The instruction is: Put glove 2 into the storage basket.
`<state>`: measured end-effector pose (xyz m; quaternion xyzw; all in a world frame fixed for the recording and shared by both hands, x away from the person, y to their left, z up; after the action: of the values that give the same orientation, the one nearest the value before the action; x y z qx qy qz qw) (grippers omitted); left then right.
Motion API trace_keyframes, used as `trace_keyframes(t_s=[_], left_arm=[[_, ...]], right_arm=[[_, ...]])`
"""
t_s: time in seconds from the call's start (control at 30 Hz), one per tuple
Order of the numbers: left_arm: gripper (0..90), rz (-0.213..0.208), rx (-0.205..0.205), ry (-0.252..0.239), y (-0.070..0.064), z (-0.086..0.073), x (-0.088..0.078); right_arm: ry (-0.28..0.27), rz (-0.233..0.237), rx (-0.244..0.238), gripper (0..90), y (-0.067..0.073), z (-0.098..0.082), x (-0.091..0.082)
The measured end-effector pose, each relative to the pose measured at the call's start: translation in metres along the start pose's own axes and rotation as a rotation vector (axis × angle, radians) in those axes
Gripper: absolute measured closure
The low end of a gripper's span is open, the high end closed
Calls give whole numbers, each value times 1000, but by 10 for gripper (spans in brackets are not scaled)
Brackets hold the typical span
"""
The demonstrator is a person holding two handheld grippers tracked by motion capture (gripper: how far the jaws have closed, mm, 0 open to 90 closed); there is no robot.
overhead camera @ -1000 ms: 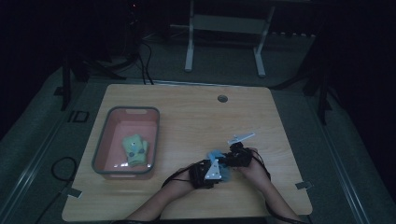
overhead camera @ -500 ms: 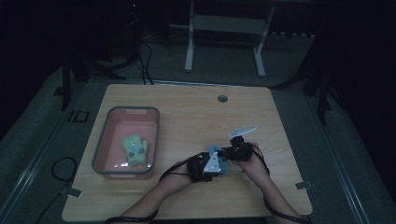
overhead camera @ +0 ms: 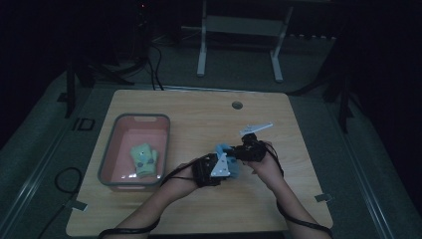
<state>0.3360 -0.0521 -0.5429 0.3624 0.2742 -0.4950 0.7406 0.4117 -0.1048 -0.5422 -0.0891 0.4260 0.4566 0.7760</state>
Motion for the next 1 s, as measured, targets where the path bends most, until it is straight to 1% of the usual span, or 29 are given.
trace_keyframes(t_s=[0.03, 0.07, 0.1, 0.13, 0.2, 0.23, 0.3, 0.33, 0.4, 0.5, 0.67, 0.87, 0.9, 0.93, 0.97, 1.0], left_arm=[[780, 3, -3, 1, 2, -1, -3], [779, 3, -3, 1, 2, -1, -3], [779, 12, -3, 5, 5, -3, -10], [780, 20, -3, 7, 6, -4, -13], [780, 28, -4, 9, 8, -6, -19], [780, 38, -2, 11, 9, -7, -22], [779, 42, -7, 15, 12, -11, -28], [779, 53, -7, 16, 14, -13, -31], [780, 64, -9, 25, 18, -17, -36], [779, 85, -11, 41, 23, -24, -46], [779, 111, -36, 54, 32, -38, -62], [779, 144, -56, 67, 42, -55, -81], [779, 144, -56, 67, 42, -55, -81], [779, 149, -72, 66, 45, -62, -87], [779, 156, -78, 70, 46, -66, -89], [779, 156, -86, 73, 47, -71, -91]], right_arm=[[2, 1, -4, 823, 2, 3, 0], [2, 1, -4, 823, 2, 3, 0], [1, -1, -11, 823, 4, 6, 0], [-4, 2, -18, 823, 8, 12, 1], [-10, 9, -22, 823, 12, 19, 2], [-11, 13, -25, 823, 15, 22, 3], [-14, 16, -34, 823, 20, 28, 5], [-15, 19, -43, 823, 22, 32, 6], [-20, 20, -54, 824, 27, 40, 8], [-25, 34, -69, 824, 36, 54, 12], [-27, 48, -106, 824, 51, 74, 22], [-33, 82, -117, 824, 66, 96, 33], [-33, 82, -117, 824, 66, 96, 33], [-35, 88, -122, 824, 69, 99, 35], [-34, 98, -132, 824, 76, 107, 41], [-36, 99, -137, 824, 79, 110, 43]])
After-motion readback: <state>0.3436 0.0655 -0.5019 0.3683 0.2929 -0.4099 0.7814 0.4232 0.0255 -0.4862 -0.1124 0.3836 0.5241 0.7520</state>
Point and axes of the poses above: each handheld gripper's, and its own axes: x roughly forward along the jaws, z roughly out of its top, y roughly to its left, the point moved 10 cm from there along x, roughly forward along the jaws, and after that the axes turned 7 degrees about y, right-handed, at the moved point
